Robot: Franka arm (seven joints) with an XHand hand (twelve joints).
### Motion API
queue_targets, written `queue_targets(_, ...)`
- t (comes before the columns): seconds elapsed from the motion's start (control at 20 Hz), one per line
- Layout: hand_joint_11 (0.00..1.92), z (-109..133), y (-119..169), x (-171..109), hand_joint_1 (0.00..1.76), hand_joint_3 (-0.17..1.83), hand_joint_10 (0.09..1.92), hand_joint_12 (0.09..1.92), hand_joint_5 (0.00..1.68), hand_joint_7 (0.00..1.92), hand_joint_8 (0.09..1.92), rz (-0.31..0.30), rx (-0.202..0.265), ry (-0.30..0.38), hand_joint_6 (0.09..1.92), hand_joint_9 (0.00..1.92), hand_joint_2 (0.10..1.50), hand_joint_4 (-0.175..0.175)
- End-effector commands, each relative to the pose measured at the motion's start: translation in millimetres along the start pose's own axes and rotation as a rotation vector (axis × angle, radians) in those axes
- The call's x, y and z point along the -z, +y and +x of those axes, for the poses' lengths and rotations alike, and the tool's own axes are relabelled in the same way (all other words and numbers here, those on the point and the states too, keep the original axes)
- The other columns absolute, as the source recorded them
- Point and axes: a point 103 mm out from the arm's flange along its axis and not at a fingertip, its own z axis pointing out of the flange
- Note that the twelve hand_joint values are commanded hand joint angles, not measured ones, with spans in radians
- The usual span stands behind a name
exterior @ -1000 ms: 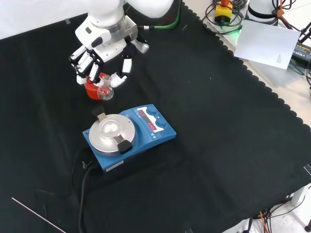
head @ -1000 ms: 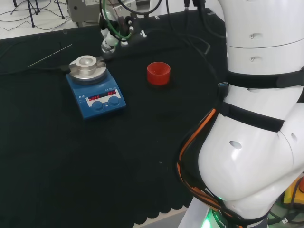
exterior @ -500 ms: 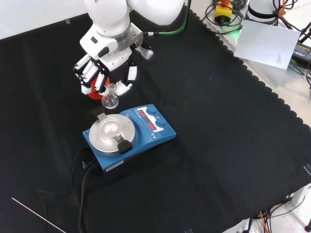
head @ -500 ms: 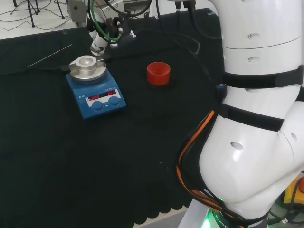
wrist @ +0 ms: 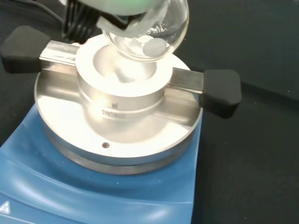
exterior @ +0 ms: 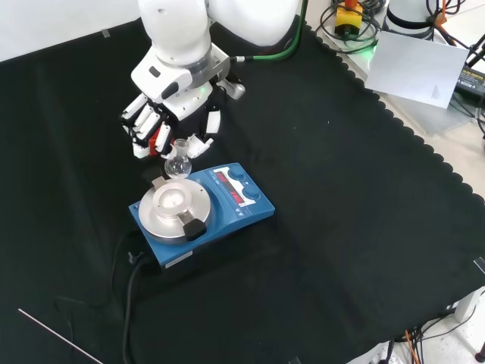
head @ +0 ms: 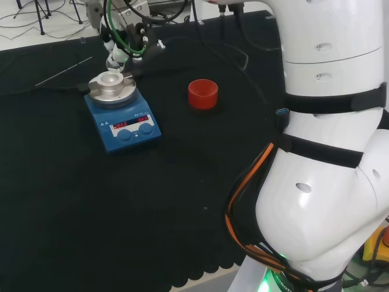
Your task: Place the round-bottom flask on the heater.
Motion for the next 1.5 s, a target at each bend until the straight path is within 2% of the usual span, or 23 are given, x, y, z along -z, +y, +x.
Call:
queue_targets(0.05, 0.14, 13, 6, -3, 1.07, 0.97, 0.68, 1.35, 1.02, 0.38, 0.69, 0.003, 0.026, -0.009, 1.28, 0.51, 0.64, 0.117)
queue_targets(0.5, 0.14, 16, 20, -8, 1.07, 0.97, 0.68, 1.35, 1.02, 0.39, 0.69, 0.014, 0.036, -0.017, 1.27, 0.51, 0.64, 0.119)
queue_targets(0.75, 0.14, 11, 26, -14, 1.07, 0.97, 0.68, 1.35, 1.02, 0.39, 0.69, 0.028, 0.029, -0.022, 1.27, 0.51, 0.64, 0.120)
queue_targets(1.5, 0.14, 14, 34, -24, 1.07, 0.98, 0.68, 1.35, 1.02, 0.39, 0.69, 0.045, 0.023, -0.025, 1.27, 0.51, 0.64, 0.124)
